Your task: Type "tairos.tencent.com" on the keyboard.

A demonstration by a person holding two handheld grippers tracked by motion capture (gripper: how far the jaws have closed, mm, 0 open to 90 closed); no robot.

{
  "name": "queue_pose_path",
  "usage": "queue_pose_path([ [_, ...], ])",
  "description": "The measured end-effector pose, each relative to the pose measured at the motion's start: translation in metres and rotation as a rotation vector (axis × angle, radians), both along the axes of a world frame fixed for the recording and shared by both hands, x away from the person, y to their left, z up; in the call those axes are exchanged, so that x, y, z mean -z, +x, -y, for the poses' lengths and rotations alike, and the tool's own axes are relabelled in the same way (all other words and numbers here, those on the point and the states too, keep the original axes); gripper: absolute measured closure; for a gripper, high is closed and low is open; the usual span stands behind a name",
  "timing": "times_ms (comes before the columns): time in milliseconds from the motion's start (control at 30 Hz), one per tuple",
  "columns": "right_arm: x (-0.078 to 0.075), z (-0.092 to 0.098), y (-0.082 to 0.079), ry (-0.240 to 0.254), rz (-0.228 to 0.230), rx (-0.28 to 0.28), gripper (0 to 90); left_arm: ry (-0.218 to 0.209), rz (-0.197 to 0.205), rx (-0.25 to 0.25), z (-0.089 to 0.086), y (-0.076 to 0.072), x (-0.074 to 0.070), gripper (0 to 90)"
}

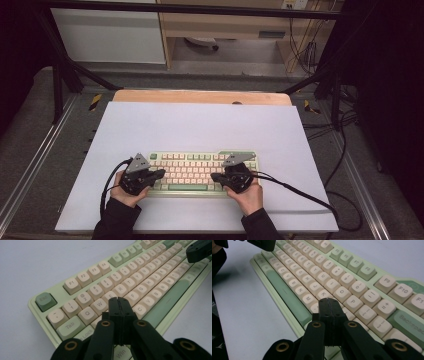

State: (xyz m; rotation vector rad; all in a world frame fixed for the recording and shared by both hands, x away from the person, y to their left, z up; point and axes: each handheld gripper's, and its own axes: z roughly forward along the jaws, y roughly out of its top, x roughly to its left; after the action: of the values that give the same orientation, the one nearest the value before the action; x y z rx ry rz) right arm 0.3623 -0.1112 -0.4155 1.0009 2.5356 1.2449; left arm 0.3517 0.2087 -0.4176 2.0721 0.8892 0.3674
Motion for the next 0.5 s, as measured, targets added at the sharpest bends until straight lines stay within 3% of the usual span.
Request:
queue_pose_path([
  [500,0.002,0.020,-0.006,0.008,0.010,0.023,90.0,0.007,-0.003,0.032,0.019,0.003,-0.004,90.0],
])
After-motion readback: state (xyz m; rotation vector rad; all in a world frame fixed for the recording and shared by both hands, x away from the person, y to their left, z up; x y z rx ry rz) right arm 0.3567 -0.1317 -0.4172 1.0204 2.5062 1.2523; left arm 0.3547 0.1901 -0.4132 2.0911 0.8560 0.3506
